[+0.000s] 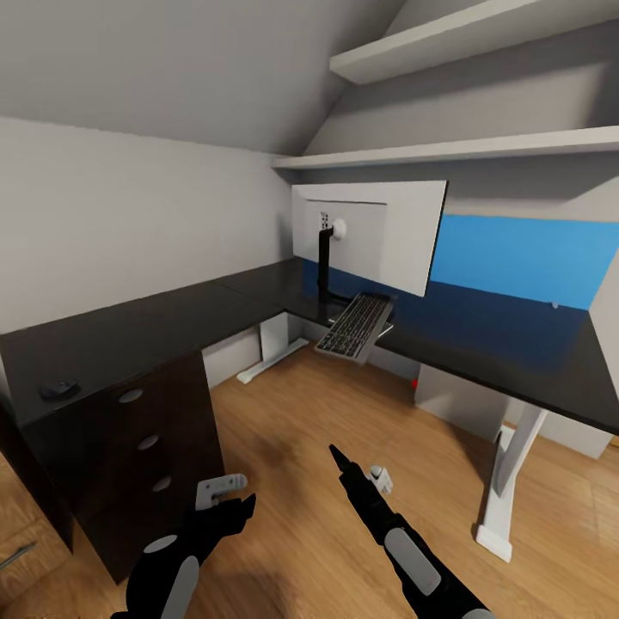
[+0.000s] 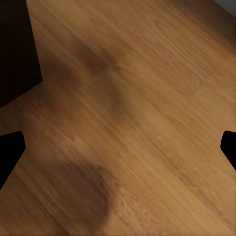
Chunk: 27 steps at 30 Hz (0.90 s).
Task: In the bedroom, organize the workspace by keeping the computer under the desk, ensuring the monitor is on the desk, placing the keyboard on the desk next to the monitor, placing the mouse on the desk next to the keyboard, moving the folder from the swivel chair onto the desk next to the mouse, stacking the notebook on top of the folder with the pen on top of the notebook, and positioning the swivel chair next to the desk.
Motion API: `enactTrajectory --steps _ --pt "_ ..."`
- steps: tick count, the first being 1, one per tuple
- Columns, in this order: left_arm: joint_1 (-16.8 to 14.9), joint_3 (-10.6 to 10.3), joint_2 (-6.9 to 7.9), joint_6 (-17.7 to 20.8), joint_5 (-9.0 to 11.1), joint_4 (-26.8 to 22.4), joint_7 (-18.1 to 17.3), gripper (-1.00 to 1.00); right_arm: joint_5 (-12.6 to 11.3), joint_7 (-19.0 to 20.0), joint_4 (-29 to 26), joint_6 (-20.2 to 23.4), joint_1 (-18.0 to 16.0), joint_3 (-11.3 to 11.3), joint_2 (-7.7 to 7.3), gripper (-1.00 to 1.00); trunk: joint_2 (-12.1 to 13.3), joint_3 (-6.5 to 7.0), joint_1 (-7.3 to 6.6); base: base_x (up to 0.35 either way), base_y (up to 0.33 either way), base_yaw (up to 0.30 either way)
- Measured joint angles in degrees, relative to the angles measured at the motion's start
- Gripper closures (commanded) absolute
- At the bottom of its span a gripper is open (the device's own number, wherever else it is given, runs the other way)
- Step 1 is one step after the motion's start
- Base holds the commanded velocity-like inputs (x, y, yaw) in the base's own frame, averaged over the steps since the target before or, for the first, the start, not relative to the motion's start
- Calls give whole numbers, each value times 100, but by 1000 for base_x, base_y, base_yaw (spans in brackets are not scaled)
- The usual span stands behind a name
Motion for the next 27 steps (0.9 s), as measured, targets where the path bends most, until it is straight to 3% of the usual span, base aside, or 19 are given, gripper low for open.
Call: enactTrajectory --steps 16,27 --pt "0 -6 9 0 4 25 -17 -100 63 24 -1 -8 0 7 -16 -100 -42 -18 23 0 0 0" --pt "0 2 17 -3 8 68 -50 -100 120 39 7 -8 1 8 -18 -100 -42 -18 22 186 -13 0"
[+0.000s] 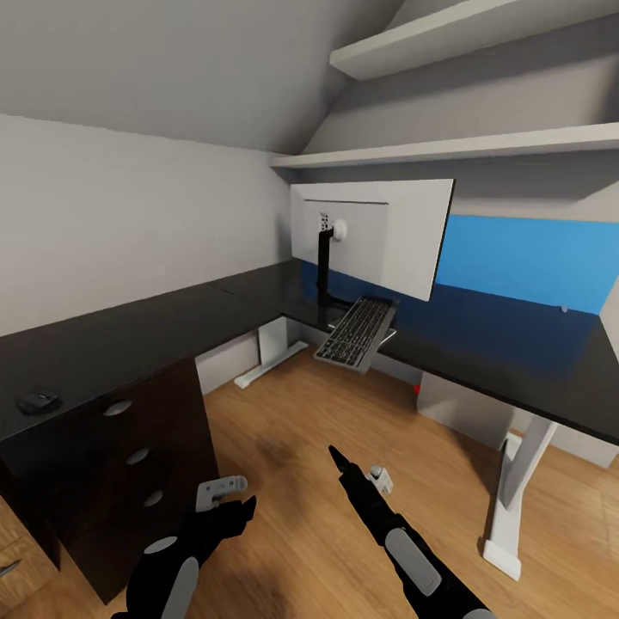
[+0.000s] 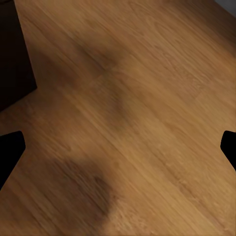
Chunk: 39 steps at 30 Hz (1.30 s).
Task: In the bedroom, organize the workspace by keeping the computer under the desk, ensuring the monitor is on the desk, placing the keyboard on the desk next to the monitor, placing the mouse on the desk next to the keyboard, moving the folder from the swivel chair onto the desk next to the mouse, stacking the notebook on top of the folder with the pen on top of the notebook, and positioning the swivel chair next to the desk.
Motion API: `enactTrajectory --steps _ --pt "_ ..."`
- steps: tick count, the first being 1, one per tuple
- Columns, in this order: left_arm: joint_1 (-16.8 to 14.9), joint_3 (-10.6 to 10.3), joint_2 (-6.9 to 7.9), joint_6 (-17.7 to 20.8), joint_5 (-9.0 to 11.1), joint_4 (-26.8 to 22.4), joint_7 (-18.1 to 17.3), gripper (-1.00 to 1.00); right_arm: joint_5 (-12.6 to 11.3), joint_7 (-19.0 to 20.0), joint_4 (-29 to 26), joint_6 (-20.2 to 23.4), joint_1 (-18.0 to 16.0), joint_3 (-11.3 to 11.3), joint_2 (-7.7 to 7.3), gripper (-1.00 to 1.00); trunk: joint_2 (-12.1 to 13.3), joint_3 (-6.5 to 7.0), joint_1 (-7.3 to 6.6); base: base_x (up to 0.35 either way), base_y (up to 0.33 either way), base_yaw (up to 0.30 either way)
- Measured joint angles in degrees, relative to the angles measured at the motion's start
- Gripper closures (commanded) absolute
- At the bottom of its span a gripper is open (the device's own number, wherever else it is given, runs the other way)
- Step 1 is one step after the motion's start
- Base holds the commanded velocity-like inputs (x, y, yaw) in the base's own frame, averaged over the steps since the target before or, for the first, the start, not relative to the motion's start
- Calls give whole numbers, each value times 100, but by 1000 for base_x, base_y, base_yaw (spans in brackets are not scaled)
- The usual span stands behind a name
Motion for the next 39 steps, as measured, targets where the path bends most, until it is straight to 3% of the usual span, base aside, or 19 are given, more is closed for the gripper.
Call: enactTrajectory --steps 24,39 --pt "0 0 0 3 -4 2 -2 -100 -13 7 -3 -8 0 0 19 -100 0 0 1 9 -1 0" --pt "0 0 0 2 -8 2 13 -100 6 2 -3 -13 1 -9 20 -100 0 0 0 134 0 0"
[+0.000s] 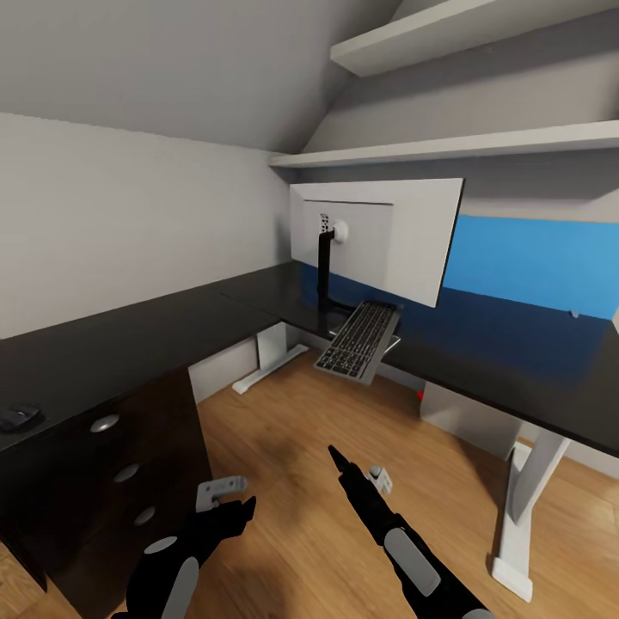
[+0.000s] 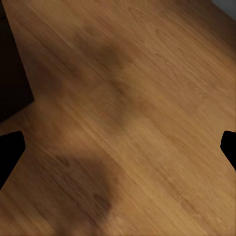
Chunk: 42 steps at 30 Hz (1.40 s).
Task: In the bedroom, organize the workspace by keeping the computer under the desk, ensuring the monitor is on the desk, placing the keyboard on the desk next to the monitor, placing the mouse on the desk next to the keyboard, moving the folder from the swivel chair onto the desk next to the mouse, stacking the notebook on top of the folder with the pen on top of the notebook, and positioning the swivel chair next to the desk.
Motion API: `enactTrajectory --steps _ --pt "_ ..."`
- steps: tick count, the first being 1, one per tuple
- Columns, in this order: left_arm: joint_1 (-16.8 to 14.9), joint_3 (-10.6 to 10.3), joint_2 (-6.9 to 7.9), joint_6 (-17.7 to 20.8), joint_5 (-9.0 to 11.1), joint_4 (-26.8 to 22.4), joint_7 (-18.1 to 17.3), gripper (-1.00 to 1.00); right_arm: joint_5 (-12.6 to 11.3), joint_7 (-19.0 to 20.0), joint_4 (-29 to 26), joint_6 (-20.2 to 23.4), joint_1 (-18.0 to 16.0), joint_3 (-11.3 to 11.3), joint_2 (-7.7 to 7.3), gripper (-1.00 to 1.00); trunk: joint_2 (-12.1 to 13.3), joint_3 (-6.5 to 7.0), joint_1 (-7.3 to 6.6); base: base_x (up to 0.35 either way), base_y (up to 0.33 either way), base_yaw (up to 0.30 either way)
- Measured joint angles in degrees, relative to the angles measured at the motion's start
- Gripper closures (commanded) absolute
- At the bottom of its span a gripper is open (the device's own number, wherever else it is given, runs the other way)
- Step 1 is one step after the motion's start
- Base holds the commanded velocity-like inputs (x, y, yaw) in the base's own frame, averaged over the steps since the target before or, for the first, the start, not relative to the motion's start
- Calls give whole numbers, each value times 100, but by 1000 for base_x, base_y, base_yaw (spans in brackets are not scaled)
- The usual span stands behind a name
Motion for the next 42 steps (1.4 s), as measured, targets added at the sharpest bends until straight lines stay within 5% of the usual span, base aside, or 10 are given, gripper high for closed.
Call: enactTrajectory --steps 21,35,42 --pt "0 0 0 1 0 0 2 -100 -3 -19 -2 -9 0 38 47 -100 0 0 1 8 0 0" --pt "0 0 0 1 0 0 9 -100 -33 -128 -65 -336 -15 -1 504 -100 0 0 1 0 0 0" --pt "0 0 0 1 0 0 10 -100 -51 -775 -201 -673 -74 -5 650 -100 0 0 1 0 0 0"
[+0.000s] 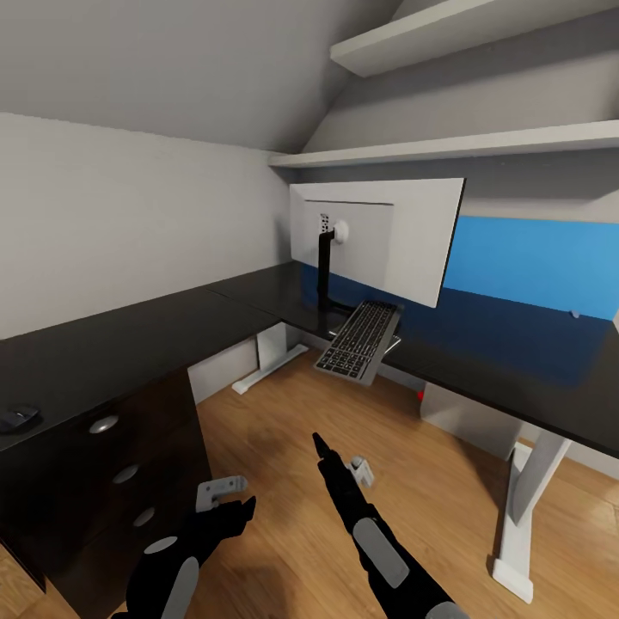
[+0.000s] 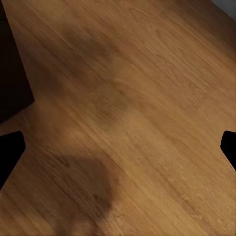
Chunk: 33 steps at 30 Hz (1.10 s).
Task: In the bedroom, organize the workspace by keeping the computer under the desk, ensuring the monitor is on the desk, placing the keyboard on the desk next to the monitor, placing the mouse on the desk next to the keyboard, moving the folder from the swivel chair onto the desk next to the mouse, stacking the notebook on top of the folder with the pen on top of the notebook, and positioning the swivel chair next to the desk.
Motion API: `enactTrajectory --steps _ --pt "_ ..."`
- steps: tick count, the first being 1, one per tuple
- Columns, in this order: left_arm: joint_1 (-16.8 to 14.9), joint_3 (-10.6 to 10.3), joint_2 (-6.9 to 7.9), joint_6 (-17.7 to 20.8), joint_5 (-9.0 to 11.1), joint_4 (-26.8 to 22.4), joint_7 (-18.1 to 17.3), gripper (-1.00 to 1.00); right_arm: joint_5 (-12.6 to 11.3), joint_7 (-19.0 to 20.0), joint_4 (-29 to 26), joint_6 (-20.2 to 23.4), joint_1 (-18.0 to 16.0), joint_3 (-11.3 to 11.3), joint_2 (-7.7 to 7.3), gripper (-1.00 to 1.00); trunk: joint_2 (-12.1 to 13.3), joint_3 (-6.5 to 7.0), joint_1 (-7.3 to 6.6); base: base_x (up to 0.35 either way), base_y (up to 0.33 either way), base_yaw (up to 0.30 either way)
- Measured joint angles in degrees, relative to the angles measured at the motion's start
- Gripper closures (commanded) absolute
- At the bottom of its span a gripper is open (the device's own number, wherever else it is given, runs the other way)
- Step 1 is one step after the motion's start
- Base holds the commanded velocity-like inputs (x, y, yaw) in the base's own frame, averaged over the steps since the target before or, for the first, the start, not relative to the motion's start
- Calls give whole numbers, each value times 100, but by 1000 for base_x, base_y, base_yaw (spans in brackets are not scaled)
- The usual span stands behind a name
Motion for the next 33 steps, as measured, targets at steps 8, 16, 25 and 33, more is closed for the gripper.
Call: enactTrajectory --steps 8,16,25,33 --pt "0 8 6 0 0 0 0 -100 -189 -1008 -446 -429 -109 2 11 -100 0 0 0 0 0 0" --pt "0 4 6 0 0 0 0 -100 -1092 -1034 -549 -803 -118 2 11 -100 0 0 0 0 0 0" --pt "0 -16 0 -16 -9 0 9 -100 -1306 -123 -545 -849 -110 -14 11 -100 0 0 0 0 0 0" --pt "0 -17 0 -16 -6 0 9 -100 -1313 204 -548 -863 -110 -8 11 -100 0 0 0 0 0 0"
